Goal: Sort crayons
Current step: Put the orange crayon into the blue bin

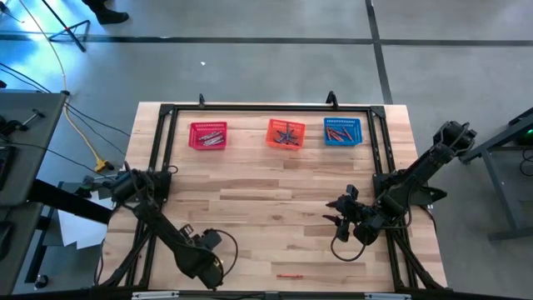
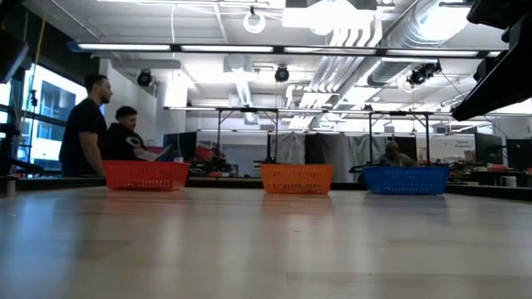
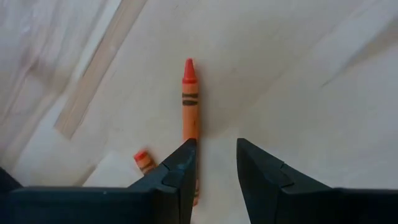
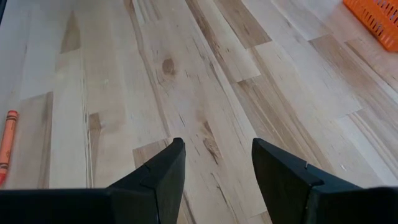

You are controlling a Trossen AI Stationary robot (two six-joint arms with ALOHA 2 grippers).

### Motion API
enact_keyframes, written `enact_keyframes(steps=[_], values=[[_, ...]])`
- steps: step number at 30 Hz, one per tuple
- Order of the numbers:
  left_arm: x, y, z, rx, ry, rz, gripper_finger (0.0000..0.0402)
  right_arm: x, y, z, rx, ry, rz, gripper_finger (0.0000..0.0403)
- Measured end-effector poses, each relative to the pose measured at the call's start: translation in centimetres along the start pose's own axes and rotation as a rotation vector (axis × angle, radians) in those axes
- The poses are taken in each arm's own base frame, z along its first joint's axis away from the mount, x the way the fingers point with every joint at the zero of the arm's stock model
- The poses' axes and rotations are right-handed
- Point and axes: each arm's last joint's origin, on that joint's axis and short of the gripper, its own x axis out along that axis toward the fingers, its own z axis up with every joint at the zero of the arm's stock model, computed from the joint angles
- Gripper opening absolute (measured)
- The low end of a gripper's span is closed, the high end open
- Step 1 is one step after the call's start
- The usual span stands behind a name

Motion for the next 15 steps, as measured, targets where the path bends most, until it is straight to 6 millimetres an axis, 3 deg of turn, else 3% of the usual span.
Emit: enact_keyframes(steps=[15], values=[[1.7,1.1,0.6,-0.005,0.019,0.048,0.0099,0.0,0.0,0.0,-0.018,-0.001,-0.001,0.0181]])
